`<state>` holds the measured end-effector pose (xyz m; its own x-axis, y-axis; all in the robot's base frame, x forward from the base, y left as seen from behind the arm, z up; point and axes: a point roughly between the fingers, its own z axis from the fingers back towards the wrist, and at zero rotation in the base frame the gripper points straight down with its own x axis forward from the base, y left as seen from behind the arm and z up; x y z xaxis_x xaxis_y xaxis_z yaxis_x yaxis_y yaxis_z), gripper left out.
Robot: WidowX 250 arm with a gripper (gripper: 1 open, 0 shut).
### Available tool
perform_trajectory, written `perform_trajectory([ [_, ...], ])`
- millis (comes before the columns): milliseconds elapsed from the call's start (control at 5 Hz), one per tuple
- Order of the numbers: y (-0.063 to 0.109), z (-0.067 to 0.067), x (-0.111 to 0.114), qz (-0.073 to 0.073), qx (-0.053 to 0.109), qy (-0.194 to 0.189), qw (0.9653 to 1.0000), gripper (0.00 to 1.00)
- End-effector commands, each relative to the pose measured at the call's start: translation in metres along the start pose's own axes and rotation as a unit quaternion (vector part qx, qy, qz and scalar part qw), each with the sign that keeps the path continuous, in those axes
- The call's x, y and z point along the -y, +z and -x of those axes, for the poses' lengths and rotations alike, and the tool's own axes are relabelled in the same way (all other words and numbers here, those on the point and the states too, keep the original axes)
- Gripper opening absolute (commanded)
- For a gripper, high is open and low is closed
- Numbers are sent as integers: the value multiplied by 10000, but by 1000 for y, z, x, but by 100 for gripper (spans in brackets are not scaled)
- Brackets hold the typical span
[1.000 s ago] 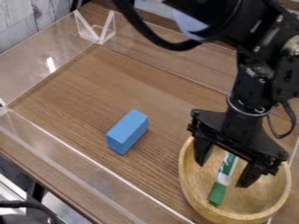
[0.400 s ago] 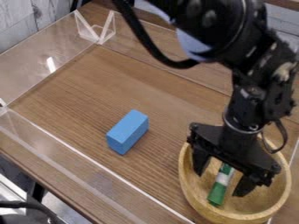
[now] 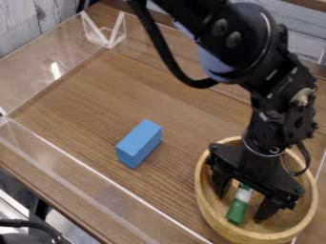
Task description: Remove the green marker from inside the brown bowl and put it on the table
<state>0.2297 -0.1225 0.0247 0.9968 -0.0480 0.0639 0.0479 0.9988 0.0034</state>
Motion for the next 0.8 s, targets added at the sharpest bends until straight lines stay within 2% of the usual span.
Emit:
perform_trajectory([
  [0, 0, -6, 2, 65, 154, -30, 9999, 0],
  [200, 1, -7, 1, 34, 134, -83, 9999, 0],
  [600, 17, -9, -4, -90, -52, -223, 9997, 0],
])
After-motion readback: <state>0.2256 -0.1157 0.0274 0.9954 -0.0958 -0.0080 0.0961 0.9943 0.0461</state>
